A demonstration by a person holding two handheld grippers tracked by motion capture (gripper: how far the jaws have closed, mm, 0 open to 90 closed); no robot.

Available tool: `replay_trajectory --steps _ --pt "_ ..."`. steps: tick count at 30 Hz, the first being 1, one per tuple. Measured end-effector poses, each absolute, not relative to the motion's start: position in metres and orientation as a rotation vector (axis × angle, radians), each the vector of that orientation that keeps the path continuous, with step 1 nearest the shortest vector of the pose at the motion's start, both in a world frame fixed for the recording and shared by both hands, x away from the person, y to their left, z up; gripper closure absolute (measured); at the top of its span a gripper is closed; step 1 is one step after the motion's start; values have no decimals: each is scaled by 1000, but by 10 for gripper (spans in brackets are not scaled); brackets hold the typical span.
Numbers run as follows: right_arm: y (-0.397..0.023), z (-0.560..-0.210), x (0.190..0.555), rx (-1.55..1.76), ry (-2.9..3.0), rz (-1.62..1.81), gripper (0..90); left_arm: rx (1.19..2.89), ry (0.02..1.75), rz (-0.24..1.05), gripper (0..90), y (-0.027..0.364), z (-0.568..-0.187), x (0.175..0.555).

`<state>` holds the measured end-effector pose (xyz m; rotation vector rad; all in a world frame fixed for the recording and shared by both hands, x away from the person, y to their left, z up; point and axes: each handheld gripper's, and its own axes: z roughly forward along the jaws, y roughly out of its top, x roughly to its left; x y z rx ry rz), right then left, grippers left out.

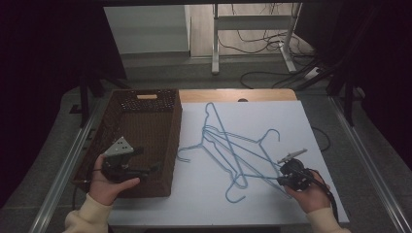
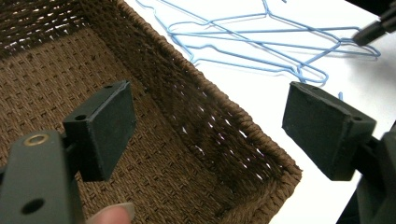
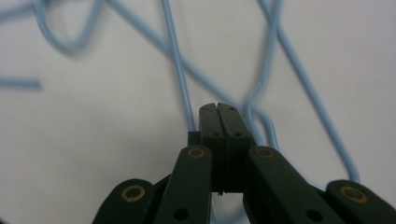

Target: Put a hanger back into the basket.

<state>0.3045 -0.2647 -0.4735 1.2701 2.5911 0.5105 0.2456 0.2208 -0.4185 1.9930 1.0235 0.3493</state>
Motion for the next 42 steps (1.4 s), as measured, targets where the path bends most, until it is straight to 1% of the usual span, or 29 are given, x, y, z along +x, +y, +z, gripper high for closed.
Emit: replay_trajectory --steps 3,6,7,8,9,11,17,23,31,36,38,39,40,42 --pt "-254 -472 315 1237 2598 573 899 1993 1023 350 173 221 -418 245" --pt "-230 -473 336 1183 2599 628 898 1991 1025 351 173 222 -418 246" --pt "-230 -473 336 1183 2599 628 898 1991 1025 351 174 222 -418 246" --pt "-218 -476 347 1170 2609 622 898 1991 1026 352 173 222 -418 245" --pt "-218 -476 347 1170 2609 622 898 1991 1026 352 174 222 -418 245" --pt "-203 -484 363 1172 2624 617 898 1990 1029 353 173 223 -419 245" --pt "-187 -497 381 1184 2656 593 898 1989 1037 353 174 225 -420 245" --pt "-185 -498 379 1180 2702 603 899 1991 1038 354 174 225 -420 245" --pt "-183 -499 351 1122 2772 611 899 1994 1034 353 174 224 -420 244" --pt "-189 -492 344 1113 2754 636 899 1992 1032 354 174 224 -419 244" --pt "-192 -489 346 1126 2725 640 899 1994 1032 353 174 224 -419 244" --pt "-203 -481 352 1175 2658 659 899 1995 1032 353 174 224 -419 244" --pt "-203 -481 352 1175 2658 659 899 1995 1032 353 174 224 -419 244" --pt "-221 -476 363 1248 2570 650 899 1993 1031 354 174 224 -419 244"
